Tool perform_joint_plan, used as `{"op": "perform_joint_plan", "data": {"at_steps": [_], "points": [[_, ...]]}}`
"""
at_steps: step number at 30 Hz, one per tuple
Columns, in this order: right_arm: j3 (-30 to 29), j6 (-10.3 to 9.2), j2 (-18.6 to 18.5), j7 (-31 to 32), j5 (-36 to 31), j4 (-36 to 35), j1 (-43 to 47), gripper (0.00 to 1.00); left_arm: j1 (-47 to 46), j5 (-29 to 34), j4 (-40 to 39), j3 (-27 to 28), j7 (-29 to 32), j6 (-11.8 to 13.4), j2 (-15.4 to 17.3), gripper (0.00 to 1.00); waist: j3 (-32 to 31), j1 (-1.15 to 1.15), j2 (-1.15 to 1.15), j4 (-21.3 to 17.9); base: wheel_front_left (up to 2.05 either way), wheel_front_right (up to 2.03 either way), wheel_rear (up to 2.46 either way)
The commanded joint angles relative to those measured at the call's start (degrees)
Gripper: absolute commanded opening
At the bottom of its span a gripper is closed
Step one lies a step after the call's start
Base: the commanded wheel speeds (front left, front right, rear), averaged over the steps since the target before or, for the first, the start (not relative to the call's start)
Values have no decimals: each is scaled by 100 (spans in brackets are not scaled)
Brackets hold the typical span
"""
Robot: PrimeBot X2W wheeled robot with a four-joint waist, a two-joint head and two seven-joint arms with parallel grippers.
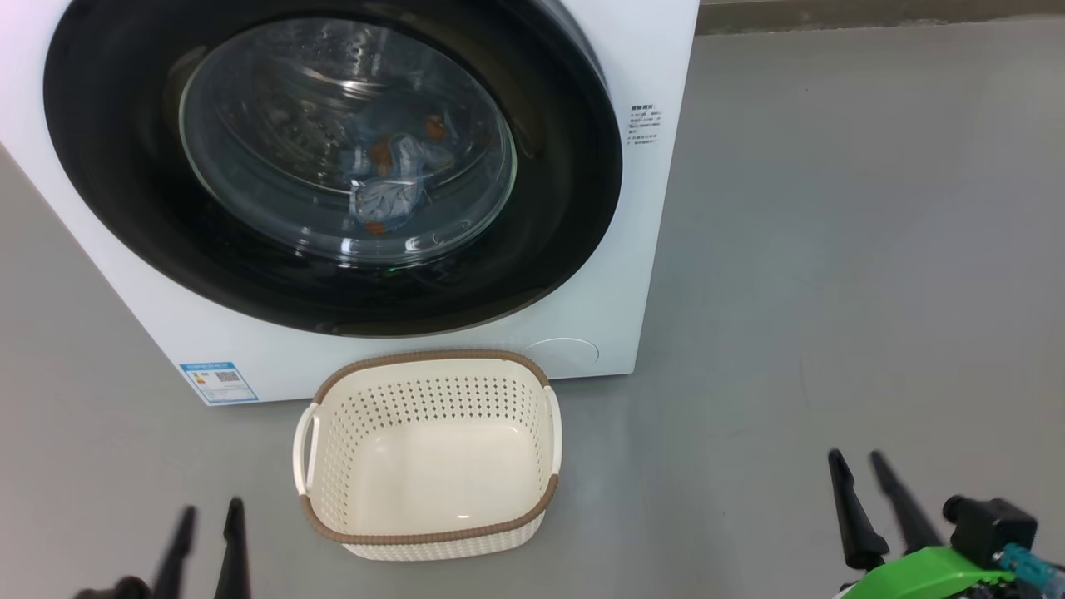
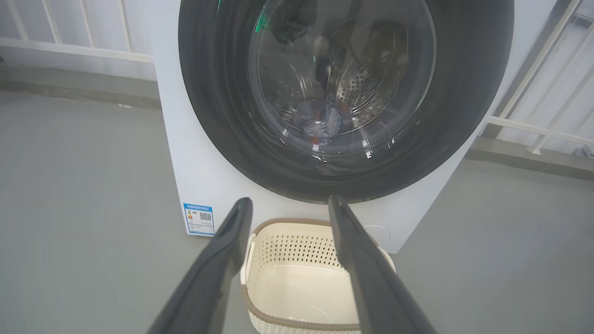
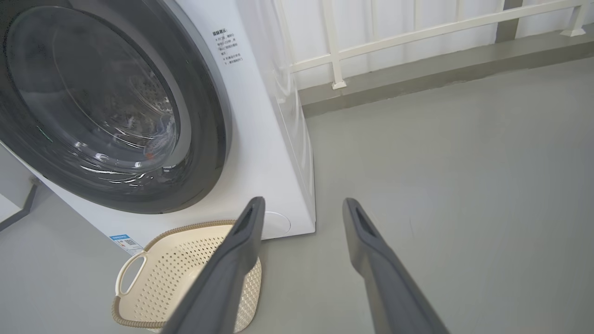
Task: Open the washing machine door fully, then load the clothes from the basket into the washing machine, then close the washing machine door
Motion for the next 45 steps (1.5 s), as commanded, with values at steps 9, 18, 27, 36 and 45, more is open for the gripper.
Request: {"op": "perform_joint_plan", "data": {"at_steps": [9, 18, 27, 36, 45], "points": [[-4, 0, 95, 107, 327, 168, 61, 0, 3, -328, 206, -41, 91, -1, -154, 0, -17, 11, 0, 9, 0, 0, 0], [-25, -1, 109, 238, 785, 109, 39, 0, -73, -783, 231, -2, 218, -2, -165, 0, -18, 0, 0, 22, 0, 0, 0], [-50, -2, 124, 389, 1303, 45, 11, 0, -158, -1294, 256, 45, 364, -3, -179, 0, -29, 0, 0, 37, 0, 0, 0], [-77, -2, 140, 541, 1821, -20, -17, 0, -240, -1804, 278, 94, 512, -4, -194, 0, -41, 0, 0, 51, 0, 0, 0], [-105, -3, 156, 693, 2334, -85, -44, 0, -322, -2309, 299, 143, 659, -5, -211, 0, -52, 0, 0, 66, 0, 0, 0]]}}
